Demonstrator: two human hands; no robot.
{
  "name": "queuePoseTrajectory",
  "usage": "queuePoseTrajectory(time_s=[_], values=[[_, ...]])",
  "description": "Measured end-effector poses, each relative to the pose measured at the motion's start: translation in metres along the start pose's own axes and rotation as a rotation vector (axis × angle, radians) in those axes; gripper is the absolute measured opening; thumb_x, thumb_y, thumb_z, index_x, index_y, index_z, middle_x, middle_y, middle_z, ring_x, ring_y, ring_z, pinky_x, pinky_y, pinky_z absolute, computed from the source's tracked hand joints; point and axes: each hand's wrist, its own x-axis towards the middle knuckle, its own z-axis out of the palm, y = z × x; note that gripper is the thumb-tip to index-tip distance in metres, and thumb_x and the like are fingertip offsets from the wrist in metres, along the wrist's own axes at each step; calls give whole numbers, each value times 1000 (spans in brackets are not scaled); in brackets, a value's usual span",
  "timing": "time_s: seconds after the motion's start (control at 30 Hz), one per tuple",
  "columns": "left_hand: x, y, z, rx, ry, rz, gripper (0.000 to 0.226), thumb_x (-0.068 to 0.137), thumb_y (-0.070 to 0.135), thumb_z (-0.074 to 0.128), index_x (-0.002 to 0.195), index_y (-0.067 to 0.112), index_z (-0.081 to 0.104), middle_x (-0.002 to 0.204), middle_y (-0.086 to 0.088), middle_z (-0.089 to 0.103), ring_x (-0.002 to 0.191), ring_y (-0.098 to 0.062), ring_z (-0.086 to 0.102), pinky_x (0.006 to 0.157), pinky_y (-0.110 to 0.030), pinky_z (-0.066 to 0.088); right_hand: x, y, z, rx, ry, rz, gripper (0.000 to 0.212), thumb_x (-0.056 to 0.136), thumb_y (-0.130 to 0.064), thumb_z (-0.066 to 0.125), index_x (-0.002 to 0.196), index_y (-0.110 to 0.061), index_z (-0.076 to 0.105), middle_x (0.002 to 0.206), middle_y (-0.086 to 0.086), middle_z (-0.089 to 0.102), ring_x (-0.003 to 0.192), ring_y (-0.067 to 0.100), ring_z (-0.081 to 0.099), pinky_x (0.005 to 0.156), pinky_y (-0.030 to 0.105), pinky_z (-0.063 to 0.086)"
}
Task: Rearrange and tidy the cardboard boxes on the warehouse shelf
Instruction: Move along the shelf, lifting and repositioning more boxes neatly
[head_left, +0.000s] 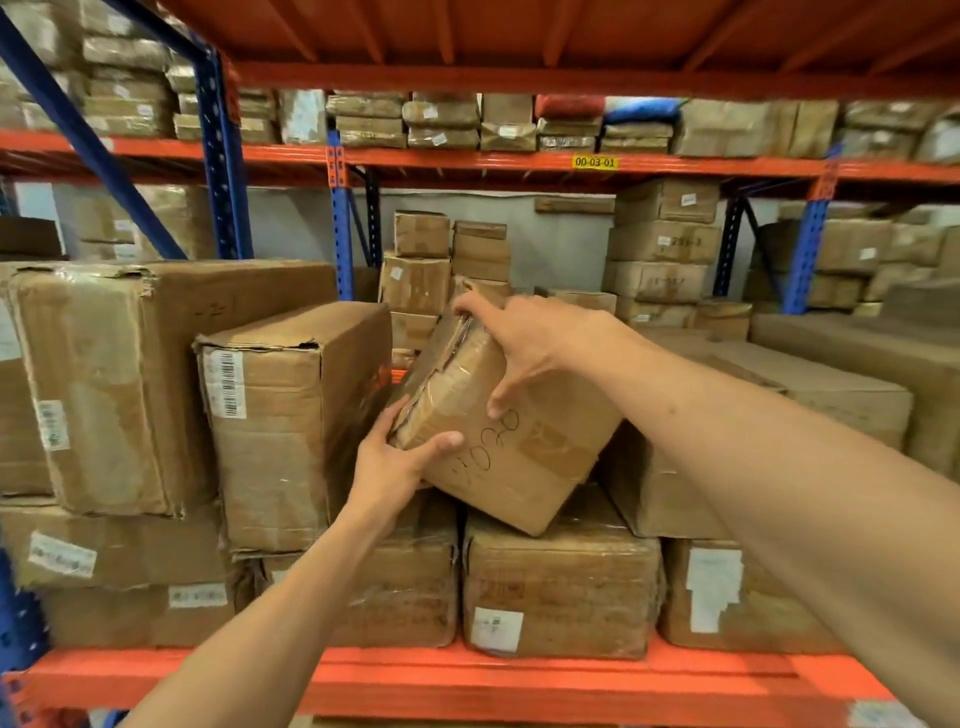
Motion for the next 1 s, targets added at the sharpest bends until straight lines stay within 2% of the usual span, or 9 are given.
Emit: queuePoseTrajectory(time_s=[0.1,0.2,0.27,0.4,0.5,0.67,0.77,0.9,1.0], values=[[1,19,-6,56,-4,38,103,47,49,101,138,36,57,122,6,69,104,-13,72,73,-35,64,-1,2,-1,6,78,-18,120,50,-63,95,142,-26,26,95,0,57,93,29,62,79,42,54],[5,47,-13,220,-57,130,102,44,56,99,136,37,59,124,8,69,111,-14,69,86,-44,62,-20,17,4,96,192,27,120,45,-77,87,136,-26,29,87,-3,58,81,22,61,69,39,52],[3,64,-13,367,-101,198,100,45,61,96,136,41,59,128,10,67,115,-13,65,93,-41,59,-40,28,16,184,301,66,121,41,-84,81,135,-29,28,81,-4,60,73,15,61,65,37,51],[8,95,7,667,-206,322,102,51,62,92,143,38,55,136,6,61,121,-13,57,99,-31,50,-77,42,54,386,426,236,123,39,-88,80,135,-32,28,84,-1,65,76,14,63,68,35,52],[13,109,30,854,-345,358,99,60,53,92,148,33,50,143,1,59,129,-20,55,106,-38,48,-102,46,89,482,412,370,123,44,-86,80,139,-27,30,100,6,66,88,22,64,81,38,54],[14,103,41,905,-331,407,99,61,57,90,148,33,50,141,-2,61,127,-23,58,108,-44,48,-109,54,101,194,428,400,110,56,-100,56,138,-29,36,103,14,57,80,34,61,74,43,51],[18,101,49,898,-301,440,95,61,56,91,144,34,53,136,0,64,124,-22,60,105,-35,47,-108,52,96,103,390,426,110,59,-98,54,143,-30,37,124,21,42,84,42,63,76,48,53],[26,96,54,927,-310,469,94,63,58,89,146,31,52,138,-2,63,124,-21,59,105,-37,48,-104,49,83,22,272,525,116,57,-97,54,148,-28,40,133,23,33,103,49,57,88,51,51],[31,93,55,930,-314,490,94,64,58,88,146,30,52,137,0,64,115,-10,57,99,-27,45,-95,50,73,-412,334,504,118,52,-106,35,127,-22,68,125,18,35,109,40,40,91,46,40]])
